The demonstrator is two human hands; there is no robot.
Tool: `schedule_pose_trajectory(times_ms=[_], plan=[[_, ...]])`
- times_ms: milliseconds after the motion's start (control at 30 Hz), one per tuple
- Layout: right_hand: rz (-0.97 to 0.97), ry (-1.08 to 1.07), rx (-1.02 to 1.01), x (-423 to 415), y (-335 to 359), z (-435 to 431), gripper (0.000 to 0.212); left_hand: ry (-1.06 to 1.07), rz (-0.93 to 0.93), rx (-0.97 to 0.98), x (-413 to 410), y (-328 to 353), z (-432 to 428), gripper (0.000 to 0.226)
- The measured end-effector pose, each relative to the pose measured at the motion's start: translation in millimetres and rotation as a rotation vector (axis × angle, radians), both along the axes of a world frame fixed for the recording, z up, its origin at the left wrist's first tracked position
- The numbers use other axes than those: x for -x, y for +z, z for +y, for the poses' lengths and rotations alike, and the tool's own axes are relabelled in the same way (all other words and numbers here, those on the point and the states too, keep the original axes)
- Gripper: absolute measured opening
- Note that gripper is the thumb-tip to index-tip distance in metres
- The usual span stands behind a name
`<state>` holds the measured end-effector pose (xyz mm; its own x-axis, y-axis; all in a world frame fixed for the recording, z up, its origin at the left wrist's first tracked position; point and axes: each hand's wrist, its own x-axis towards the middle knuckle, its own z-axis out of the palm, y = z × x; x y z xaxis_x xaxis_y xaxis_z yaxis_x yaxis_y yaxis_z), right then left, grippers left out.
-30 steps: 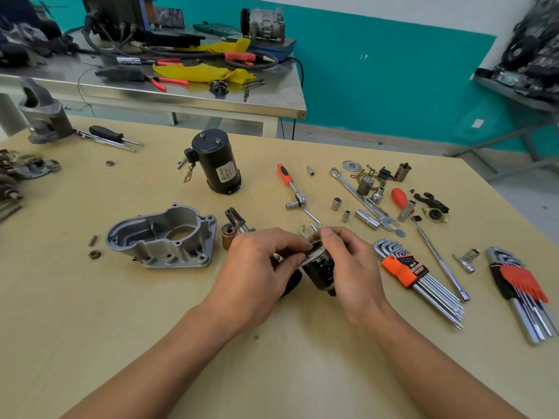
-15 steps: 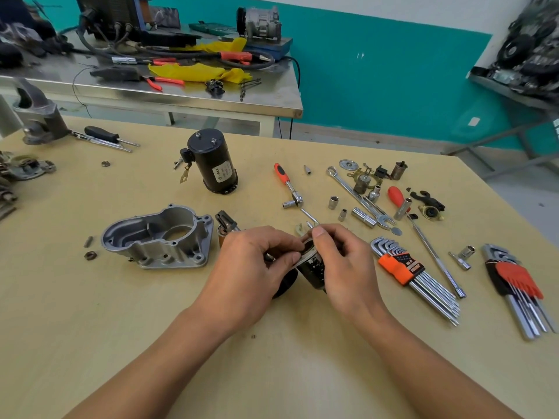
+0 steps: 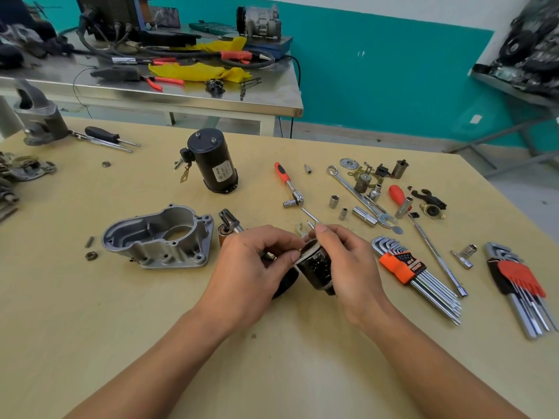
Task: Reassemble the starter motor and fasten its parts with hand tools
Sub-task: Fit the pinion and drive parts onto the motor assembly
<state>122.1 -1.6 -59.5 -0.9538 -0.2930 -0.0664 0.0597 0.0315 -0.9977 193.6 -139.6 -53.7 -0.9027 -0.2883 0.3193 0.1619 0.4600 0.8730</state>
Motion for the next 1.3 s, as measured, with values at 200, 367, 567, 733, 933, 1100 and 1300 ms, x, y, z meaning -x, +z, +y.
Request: schedule_pose_trajectory(times_ms=[200,367,567,733,933,1100,1300], plan=[[0.025,-0.012,-0.019,-1,-3,-1,0.027,0.007,0.016,0.015,0,0,2,0.016],[0.179,-0.034,-0.078,-2,-8,-1,0.03,0.014,0.026,0.025,-2,1,3,0.016],[0.256,-0.06,-0.098,-4,-11,-2,0.032,0.007,0.014,0.032,-4,1,2,0.015],[0.231,-0.056,-0.068,-5,-11,-1,0.029,-0.012,-0.026,-0.001,-4,2,1,0.016],[0.297,-0.042,-0.076,-5,-12,-2,0.021,0.037,-0.05,-0.12,-3,5,3,0.015],[0.338,-0.057,-0.093,-3,-13,-2,0.02,0.095,-0.057,-0.044,-4,6,10,0.02],[0.378,-0.072,-0.084,-4,-14,-2,0.022,0.139,-0.063,0.061,-8,8,14,0.014]])
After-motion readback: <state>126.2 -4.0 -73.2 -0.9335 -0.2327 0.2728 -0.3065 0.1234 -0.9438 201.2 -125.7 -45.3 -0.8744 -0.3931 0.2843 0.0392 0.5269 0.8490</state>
